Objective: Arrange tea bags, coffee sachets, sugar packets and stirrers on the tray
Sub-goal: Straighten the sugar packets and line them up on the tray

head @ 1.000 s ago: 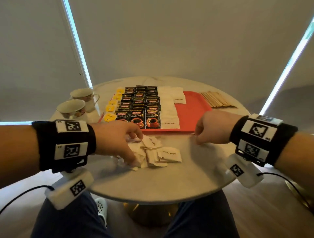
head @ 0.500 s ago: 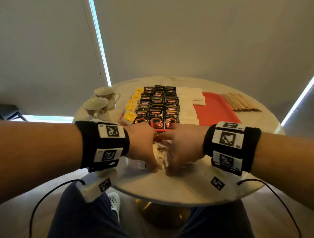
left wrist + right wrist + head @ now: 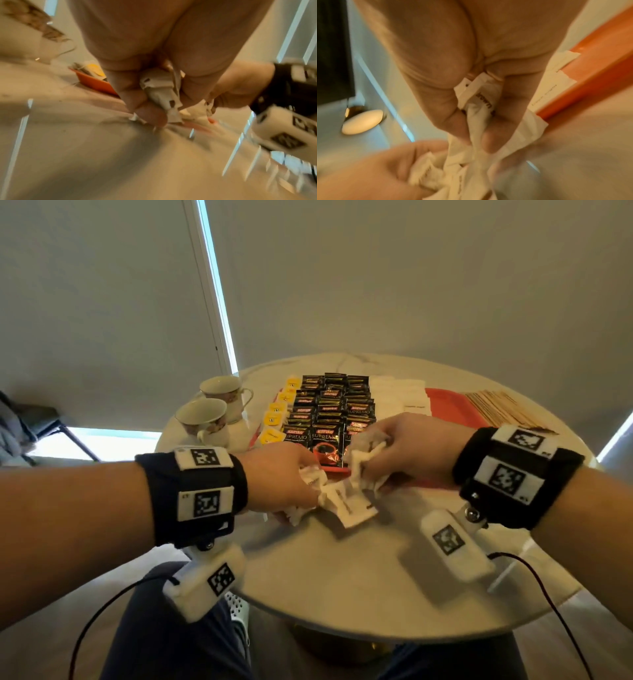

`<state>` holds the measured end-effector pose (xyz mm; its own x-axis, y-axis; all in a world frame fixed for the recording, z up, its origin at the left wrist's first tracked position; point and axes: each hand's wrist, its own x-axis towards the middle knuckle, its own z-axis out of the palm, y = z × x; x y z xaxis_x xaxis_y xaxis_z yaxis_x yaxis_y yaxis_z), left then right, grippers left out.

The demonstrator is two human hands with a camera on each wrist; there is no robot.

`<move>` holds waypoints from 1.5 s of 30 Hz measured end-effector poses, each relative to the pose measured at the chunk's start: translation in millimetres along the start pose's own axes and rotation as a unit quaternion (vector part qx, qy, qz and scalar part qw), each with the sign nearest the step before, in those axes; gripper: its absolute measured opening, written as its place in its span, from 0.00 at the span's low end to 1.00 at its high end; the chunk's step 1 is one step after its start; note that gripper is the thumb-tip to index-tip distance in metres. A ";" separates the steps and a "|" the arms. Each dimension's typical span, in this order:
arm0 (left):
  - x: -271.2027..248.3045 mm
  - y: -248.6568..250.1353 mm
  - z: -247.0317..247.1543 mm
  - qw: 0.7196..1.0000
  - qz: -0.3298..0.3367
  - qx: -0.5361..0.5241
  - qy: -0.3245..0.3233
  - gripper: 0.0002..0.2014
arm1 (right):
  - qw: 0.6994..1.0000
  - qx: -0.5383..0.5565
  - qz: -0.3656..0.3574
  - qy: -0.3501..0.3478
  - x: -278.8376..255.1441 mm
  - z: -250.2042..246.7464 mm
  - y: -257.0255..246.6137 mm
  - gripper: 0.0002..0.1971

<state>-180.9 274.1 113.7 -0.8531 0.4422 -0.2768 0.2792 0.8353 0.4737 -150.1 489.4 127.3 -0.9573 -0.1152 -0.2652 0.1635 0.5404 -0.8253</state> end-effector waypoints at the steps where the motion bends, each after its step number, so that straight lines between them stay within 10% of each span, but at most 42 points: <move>1: 1.5 -2.3 -2.8 0.997 -0.014 -0.082 0.003 0.15 | 0.998 0.058 -0.011 0.006 0.9 -5.5 0.0 0.18; 18: 32.9 5.9 -24.0 0.744 -0.010 -0.667 -0.038 0.25 | 0.972 0.205 -0.106 -0.035 30.9 -10.6 -25.9 0.19; 28: 53.4 24.3 -15.7 0.759 0.010 -0.646 -0.073 0.20 | 0.993 -0.039 -0.110 0.013 41.6 -18.3 -44.0 0.24; 36: 100.7 37.3 -45.3 0.741 -0.023 -0.670 0.040 0.11 | 0.985 0.037 -0.158 0.059 66.8 -50.4 -41.0 0.25; 45: 151.3 43.5 -54.6 0.755 0.007 -0.656 0.001 0.29 | 0.947 0.235 -0.141 0.170 117.0 -57.8 -12.5 0.12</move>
<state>-321.9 359.5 138.0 -0.8553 0.4461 -0.2638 -0.3876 -0.2128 0.8969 -278.0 517.3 135.4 -0.9871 0.1172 0.1088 -0.0986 0.0889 -0.9911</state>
